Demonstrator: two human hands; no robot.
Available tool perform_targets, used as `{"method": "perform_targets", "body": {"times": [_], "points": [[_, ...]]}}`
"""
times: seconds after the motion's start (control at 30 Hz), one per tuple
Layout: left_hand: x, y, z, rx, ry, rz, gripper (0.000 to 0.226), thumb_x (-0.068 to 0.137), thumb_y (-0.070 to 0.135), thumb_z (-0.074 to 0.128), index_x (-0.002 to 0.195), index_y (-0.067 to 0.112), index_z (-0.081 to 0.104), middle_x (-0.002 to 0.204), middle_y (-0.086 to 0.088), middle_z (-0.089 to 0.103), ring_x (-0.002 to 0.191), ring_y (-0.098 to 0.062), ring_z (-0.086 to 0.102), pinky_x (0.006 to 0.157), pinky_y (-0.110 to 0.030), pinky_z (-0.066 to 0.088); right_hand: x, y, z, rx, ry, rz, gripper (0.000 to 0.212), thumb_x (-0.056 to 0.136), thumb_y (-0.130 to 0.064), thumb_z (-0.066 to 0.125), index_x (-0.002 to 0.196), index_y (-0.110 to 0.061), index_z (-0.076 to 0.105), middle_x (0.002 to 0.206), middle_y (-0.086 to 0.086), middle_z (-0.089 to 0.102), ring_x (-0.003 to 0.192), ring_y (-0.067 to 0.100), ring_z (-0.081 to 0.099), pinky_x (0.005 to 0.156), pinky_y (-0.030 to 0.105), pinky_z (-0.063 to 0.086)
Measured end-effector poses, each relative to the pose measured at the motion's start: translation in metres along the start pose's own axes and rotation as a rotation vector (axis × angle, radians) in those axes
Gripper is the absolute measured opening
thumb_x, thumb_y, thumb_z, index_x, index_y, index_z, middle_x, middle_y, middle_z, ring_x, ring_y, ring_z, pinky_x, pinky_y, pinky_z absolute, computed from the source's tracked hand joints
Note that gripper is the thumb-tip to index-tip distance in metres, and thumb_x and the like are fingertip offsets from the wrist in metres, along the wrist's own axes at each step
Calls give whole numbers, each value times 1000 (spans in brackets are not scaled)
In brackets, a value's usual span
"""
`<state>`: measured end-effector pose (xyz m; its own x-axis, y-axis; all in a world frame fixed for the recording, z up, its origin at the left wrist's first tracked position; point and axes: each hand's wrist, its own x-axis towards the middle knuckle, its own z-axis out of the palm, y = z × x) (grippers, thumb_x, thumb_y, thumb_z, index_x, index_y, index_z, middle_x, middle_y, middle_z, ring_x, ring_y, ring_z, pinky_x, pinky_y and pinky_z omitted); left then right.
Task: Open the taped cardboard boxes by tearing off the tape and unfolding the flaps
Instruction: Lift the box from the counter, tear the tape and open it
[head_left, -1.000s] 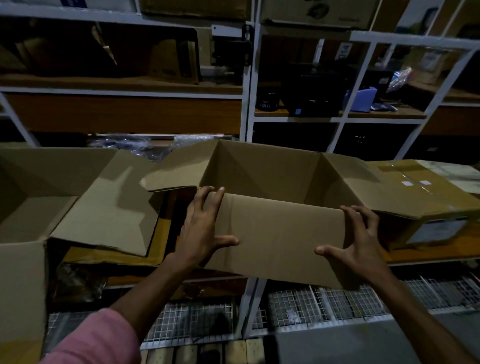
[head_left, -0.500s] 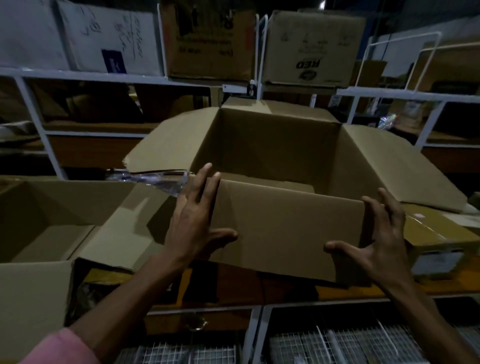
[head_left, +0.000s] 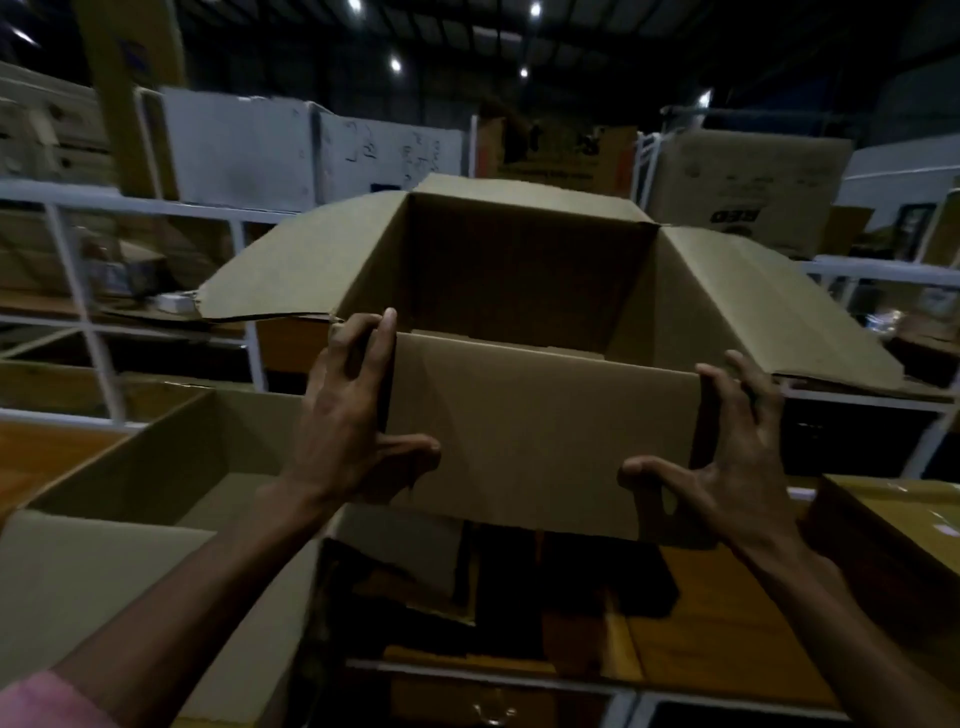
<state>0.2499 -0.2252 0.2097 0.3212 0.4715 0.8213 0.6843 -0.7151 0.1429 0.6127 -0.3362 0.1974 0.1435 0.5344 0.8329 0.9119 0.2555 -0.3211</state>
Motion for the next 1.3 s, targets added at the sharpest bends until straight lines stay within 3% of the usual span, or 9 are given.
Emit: {"method": "perform_targets", "body": {"times": [0.17, 0.37, 0.43, 0.5, 0.63, 0.83, 1.0, 1.2, 1.3], "points": [[-28, -105, -73, 49, -3, -70, 130, 53, 52, 95, 158, 13, 29, 157, -12, 21, 139, -42, 32, 98, -72, 46, 10, -98, 88, 75, -16, -25, 111, 54, -64, 82, 148, -20, 40, 162, 8, 17, 147, 33, 25, 107, 53, 43], [-61, -233, -149, 81, -14, -128, 128, 49, 44, 100, 154, 14, 34, 154, -10, 25, 135, -42, 38, 95, -66, 51, 7, -217, 195, 90, -26, 0, 111, 53, -58, 90, 146, -21, 41, 159, 8, 23, 143, 32, 29, 102, 43, 39], [-67, -249, -150, 85, -17, -132, 128, 49, 45, 100, 154, 15, 33, 154, -9, 24, 134, -41, 39, 94, -66, 51, 3, -229, 207, 90, -53, 10, 112, 53, -54, 93, 146, -22, 41, 159, 8, 23, 142, 34, 29, 101, 43, 39], [-82, -310, -183, 83, -20, -185, 128, 47, 44, 101, 153, 17, 33, 153, -7, 23, 132, -42, 40, 93, -68, 51, 9, -277, 261, 96, -78, 2, 112, 53, -56, 92, 147, -24, 40, 159, 6, 22, 142, 35, 30, 101, 48, 44], [-98, -340, -184, 56, -38, -201, 129, 46, 41, 102, 153, 16, 32, 153, -7, 23, 134, -43, 39, 94, -67, 51, 0, -293, 285, 78, -112, 5, 113, 52, -61, 91, 147, -26, 39, 158, 6, 20, 141, 36, 31, 100, 57, 49], [-122, -374, -174, 15, -47, -258, 129, 47, 42, 102, 152, 16, 32, 151, -8, 24, 133, -40, 40, 96, -63, 52, -1, -311, 309, 14, -131, -30, 112, 52, -61, 89, 146, -24, 41, 156, 9, 23, 140, 36, 32, 98, 52, 50], [-110, -394, -185, 36, -45, -209, 129, 45, 36, 103, 152, 12, 34, 151, -9, 24, 133, -40, 37, 97, -62, 51, 3, -327, 319, 28, -100, -15, 112, 51, -58, 93, 145, -21, 42, 152, 9, 26, 138, 33, 33, 97, 39, 42], [-117, -418, -191, 50, -62, -193, 129, 44, 38, 103, 150, 14, 34, 149, -10, 25, 132, -40, 37, 93, -65, 53, -7, -340, 339, 39, -128, 10, 113, 51, -57, 93, 145, -24, 38, 150, 8, 24, 136, 34, 32, 101, 50, 47], [-119, -417, -190, 26, -87, -198, 128, 45, 39, 102, 151, 15, 34, 151, -10, 24, 133, -41, 38, 95, -62, 53, -15, -341, 338, 60, -144, 47, 113, 50, -61, 90, 143, -20, 41, 149, 9, 25, 133, 31, 34, 96, 41, 46]]}}
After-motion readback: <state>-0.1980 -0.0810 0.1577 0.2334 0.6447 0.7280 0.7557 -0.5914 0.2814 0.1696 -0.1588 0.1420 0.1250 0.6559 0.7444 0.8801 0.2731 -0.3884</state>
